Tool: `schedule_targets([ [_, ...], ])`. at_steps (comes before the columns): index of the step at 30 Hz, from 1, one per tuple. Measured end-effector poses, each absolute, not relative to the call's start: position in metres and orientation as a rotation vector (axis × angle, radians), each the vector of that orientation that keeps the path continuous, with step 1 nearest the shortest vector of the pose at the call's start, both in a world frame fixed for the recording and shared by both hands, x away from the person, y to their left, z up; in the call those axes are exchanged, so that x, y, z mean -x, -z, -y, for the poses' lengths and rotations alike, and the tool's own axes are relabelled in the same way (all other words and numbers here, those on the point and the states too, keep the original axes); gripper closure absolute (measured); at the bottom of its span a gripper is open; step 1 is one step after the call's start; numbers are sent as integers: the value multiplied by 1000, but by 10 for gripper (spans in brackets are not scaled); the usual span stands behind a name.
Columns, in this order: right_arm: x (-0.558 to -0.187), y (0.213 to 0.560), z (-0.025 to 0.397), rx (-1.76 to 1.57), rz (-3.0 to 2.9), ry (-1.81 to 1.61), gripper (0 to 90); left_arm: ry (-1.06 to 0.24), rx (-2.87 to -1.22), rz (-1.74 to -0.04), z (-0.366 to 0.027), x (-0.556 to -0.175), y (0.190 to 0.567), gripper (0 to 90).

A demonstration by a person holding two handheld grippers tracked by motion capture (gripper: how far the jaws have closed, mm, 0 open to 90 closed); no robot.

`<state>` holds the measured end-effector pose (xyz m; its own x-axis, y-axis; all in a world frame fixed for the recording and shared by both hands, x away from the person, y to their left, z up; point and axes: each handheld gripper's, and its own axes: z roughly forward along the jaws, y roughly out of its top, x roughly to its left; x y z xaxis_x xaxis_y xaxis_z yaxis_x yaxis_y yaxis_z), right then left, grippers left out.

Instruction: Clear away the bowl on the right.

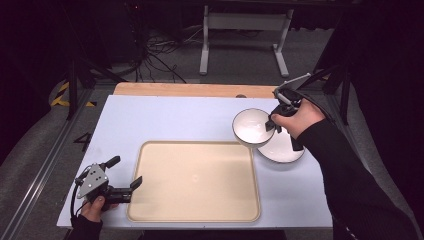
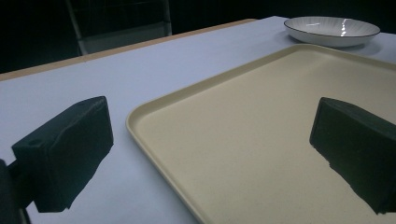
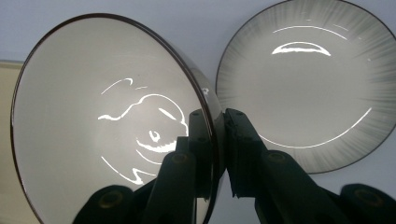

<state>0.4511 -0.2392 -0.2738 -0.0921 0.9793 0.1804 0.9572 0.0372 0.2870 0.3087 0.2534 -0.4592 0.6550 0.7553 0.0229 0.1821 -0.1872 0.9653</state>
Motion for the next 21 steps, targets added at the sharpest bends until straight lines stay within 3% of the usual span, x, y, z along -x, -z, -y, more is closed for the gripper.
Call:
schedule_targets([
  [21, -440, 278, 180, -1889, -2457, -625, 820, -618, -1714, -762, -253, -308, 459, 1],
])
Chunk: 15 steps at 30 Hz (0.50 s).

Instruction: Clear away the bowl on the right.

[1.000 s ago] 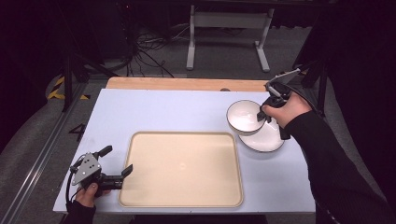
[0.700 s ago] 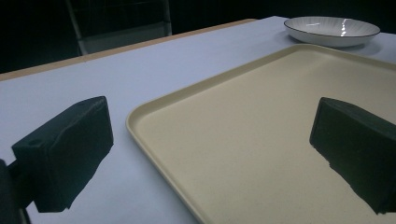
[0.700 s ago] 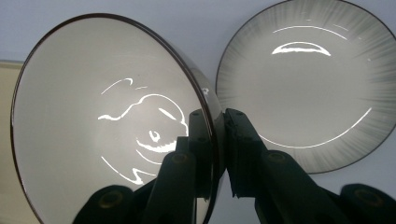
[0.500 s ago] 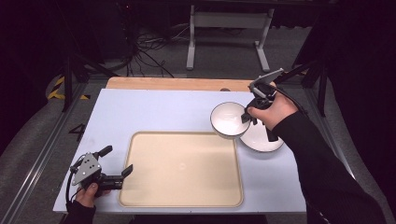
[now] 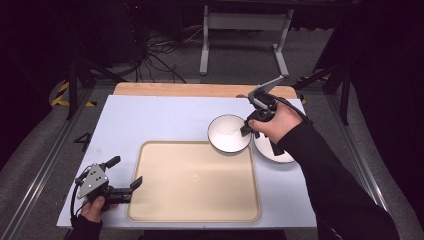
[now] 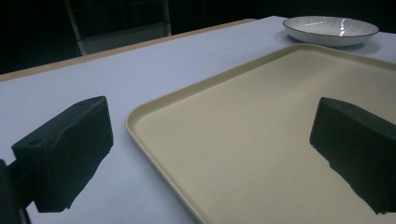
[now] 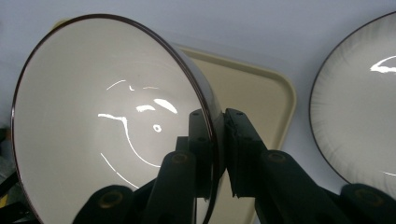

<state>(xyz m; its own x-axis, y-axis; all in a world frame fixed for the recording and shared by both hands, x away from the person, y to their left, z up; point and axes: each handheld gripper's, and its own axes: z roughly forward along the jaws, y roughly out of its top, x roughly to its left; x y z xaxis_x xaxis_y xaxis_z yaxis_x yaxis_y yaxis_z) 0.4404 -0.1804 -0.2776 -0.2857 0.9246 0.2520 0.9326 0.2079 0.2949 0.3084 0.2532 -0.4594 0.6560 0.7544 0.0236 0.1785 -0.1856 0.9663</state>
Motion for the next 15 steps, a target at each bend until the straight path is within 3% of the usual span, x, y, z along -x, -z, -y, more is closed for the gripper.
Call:
schedule_targets([
  [15, -435, 290, 142, 1715, 2470, 641, 819, -615, -1715, -761, -253, -308, 459, 2],
])
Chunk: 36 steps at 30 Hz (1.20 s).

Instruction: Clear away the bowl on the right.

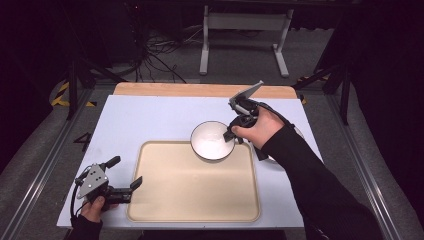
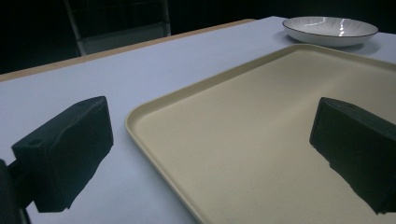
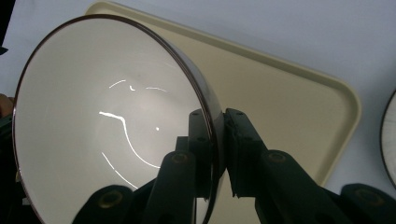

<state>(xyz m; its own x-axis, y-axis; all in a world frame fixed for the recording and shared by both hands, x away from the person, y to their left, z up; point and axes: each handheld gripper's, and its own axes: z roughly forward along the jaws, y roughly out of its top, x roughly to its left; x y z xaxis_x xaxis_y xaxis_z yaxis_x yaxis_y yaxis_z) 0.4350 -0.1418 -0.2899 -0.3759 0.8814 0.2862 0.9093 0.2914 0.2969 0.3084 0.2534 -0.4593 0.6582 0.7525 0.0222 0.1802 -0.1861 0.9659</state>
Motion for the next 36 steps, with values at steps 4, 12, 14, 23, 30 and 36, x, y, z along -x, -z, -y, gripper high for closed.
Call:
schedule_targets([
  [4, -434, 295, 133, 1645, 2502, 675, 819, -615, -1717, -762, -253, -308, 459, 1],
  [12, -434, 312, 121, 1594, 2513, 667, 817, -617, -1714, -759, -253, -308, 459, 2],
  [14, -434, 314, 120, 1595, 2512, 663, 817, -616, -1714, -759, -253, -308, 459, 1],
  [23, -434, 335, 112, 1548, 2518, 632, 814, -614, -1716, -757, -253, -308, 459, 2],
  [30, -433, 350, 106, 1542, 2517, 587, 811, -616, -1720, -754, -253, -308, 459, 2],
  [36, -433, 361, 104, 1537, 2514, 560, 810, -615, -1722, -753, -253, -308, 459, 1],
])
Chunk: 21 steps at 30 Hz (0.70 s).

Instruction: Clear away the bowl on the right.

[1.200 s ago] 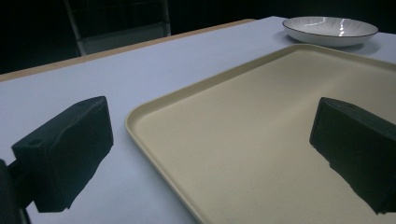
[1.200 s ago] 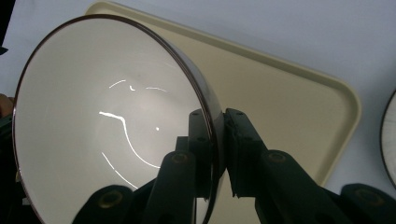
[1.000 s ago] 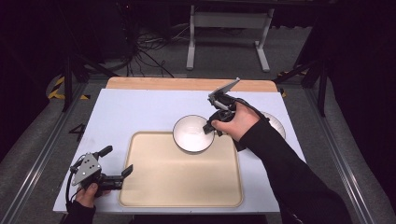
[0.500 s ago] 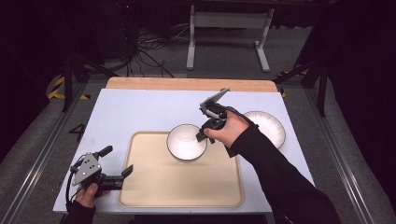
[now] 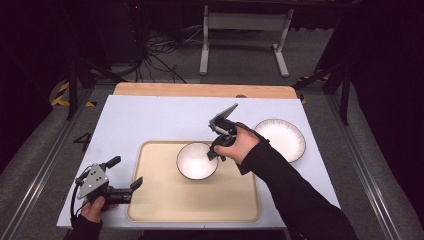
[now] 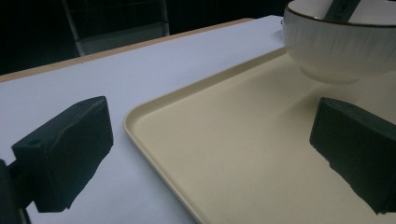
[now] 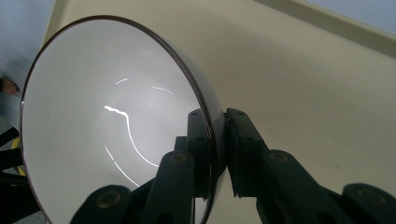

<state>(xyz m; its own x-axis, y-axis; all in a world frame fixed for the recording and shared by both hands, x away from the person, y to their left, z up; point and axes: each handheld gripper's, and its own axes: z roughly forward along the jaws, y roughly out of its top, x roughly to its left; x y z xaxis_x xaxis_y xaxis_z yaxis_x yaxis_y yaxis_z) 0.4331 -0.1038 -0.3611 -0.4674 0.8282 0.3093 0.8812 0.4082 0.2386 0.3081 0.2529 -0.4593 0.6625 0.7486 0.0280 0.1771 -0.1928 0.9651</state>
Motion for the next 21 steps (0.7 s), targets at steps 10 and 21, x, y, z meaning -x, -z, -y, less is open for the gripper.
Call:
schedule_targets([
  [10, -433, 378, 100, 1536, 2511, 523, 806, -614, -1725, -753, -253, -308, 459, 2],
  [21, -433, 390, 97, 1532, 2504, 510, 804, -614, -1726, -752, -253, -308, 459, 1],
])
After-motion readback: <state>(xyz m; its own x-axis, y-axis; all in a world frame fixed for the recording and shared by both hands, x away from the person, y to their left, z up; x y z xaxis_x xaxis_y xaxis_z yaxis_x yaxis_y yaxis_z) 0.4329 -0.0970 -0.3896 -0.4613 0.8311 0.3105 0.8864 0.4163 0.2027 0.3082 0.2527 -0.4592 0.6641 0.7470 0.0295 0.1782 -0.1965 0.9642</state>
